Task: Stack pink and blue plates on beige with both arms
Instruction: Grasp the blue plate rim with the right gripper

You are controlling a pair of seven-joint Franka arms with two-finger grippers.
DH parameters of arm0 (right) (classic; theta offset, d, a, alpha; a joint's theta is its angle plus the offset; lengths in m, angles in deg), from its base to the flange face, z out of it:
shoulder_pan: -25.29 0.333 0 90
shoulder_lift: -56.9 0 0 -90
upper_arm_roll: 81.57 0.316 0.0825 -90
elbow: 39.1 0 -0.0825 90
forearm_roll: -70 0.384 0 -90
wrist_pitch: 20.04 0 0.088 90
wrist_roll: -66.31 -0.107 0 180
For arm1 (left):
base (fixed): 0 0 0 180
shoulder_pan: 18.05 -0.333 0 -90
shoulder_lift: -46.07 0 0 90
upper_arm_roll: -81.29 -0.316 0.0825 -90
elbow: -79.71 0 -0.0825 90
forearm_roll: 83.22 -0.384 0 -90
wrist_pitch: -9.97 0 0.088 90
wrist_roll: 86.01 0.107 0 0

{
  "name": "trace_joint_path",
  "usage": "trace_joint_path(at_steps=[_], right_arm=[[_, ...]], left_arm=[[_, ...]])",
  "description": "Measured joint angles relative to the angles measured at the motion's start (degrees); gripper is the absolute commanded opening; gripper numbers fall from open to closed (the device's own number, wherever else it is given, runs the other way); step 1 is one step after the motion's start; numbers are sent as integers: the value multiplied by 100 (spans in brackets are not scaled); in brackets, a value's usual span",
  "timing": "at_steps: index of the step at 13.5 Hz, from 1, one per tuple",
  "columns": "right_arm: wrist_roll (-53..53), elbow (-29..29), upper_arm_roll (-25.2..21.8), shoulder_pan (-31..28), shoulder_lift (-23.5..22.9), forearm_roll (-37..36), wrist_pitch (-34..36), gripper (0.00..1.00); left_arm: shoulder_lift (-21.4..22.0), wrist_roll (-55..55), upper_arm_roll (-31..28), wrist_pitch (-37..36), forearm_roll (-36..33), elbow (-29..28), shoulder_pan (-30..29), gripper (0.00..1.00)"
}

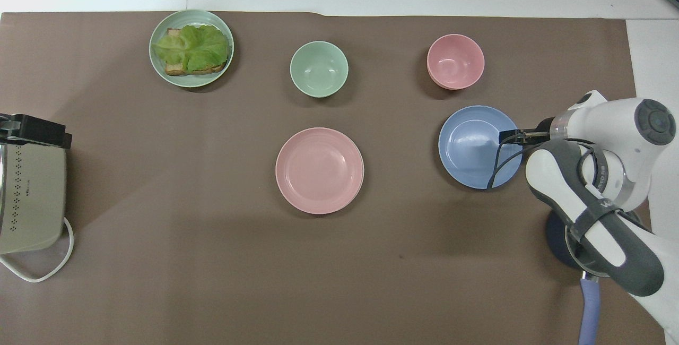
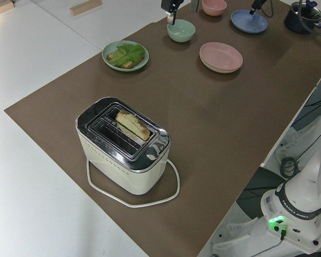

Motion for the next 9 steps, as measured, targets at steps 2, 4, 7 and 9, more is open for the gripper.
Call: trace_joint_path(at_steps=[2, 4, 7, 9], right_arm=[[202, 15, 3, 0, 0, 296, 5, 32], [272, 16, 3, -1, 0, 397, 19, 0], [288, 15, 1, -18, 3, 403, 56, 0], [291, 14, -5, -49, 12, 425, 168, 0]], left_arm=[[0, 0, 0, -1, 0, 0, 0, 100], [0, 1, 0, -1, 0, 0, 0, 100], [0, 1, 0, -1, 0, 0, 0, 100], [0, 2, 0, -1, 0, 0, 0, 100]])
